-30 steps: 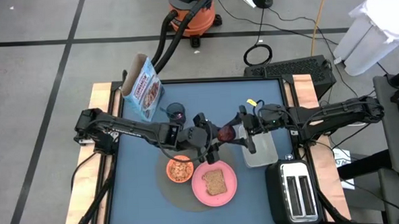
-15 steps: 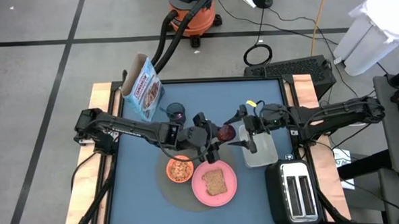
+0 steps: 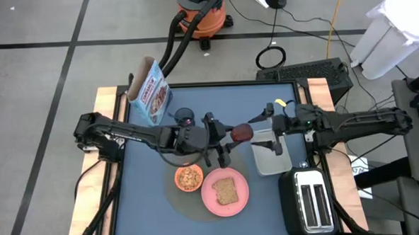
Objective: Arrange a breakfast setting
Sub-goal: Put the apple on the gray placemat to the right of the cup of milk
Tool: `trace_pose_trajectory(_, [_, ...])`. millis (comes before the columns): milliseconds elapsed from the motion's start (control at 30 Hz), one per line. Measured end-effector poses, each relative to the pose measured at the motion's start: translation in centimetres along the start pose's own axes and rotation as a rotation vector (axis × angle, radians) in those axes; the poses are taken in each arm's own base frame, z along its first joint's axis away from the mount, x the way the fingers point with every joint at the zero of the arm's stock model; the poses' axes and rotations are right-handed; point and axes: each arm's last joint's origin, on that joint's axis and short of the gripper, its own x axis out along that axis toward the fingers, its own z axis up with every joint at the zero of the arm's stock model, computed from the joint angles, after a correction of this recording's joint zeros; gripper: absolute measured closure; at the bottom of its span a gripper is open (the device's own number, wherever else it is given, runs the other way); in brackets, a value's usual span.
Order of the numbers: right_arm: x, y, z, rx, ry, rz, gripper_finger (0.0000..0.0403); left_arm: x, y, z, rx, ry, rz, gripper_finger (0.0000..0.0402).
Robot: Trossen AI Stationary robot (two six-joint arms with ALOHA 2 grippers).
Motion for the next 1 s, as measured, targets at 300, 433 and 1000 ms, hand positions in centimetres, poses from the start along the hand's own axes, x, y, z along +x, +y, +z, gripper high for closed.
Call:
trace_pose_trajectory(300, [-0.5,0.4,-3.4,0.107,-0.334,0.123,0.0023,-0.2,-0.2,1.4,-0.021,-0.132,-0.021,0.0172])
trace_pose_trajectory(433, [-0.4,0.5,-3.9,0.128,-0.393,0.129,0.0023,-0.2,-0.2,1.6,-0.027,-0.147,-0.023,0.0172])
trace_pose_trajectory(1000, [1.2,0.2,-3.6,0.116,-0.551,0.108,0.0023,-0.2,-0.3,1.5,-0.024,-0.138,-0.057,0.0172])
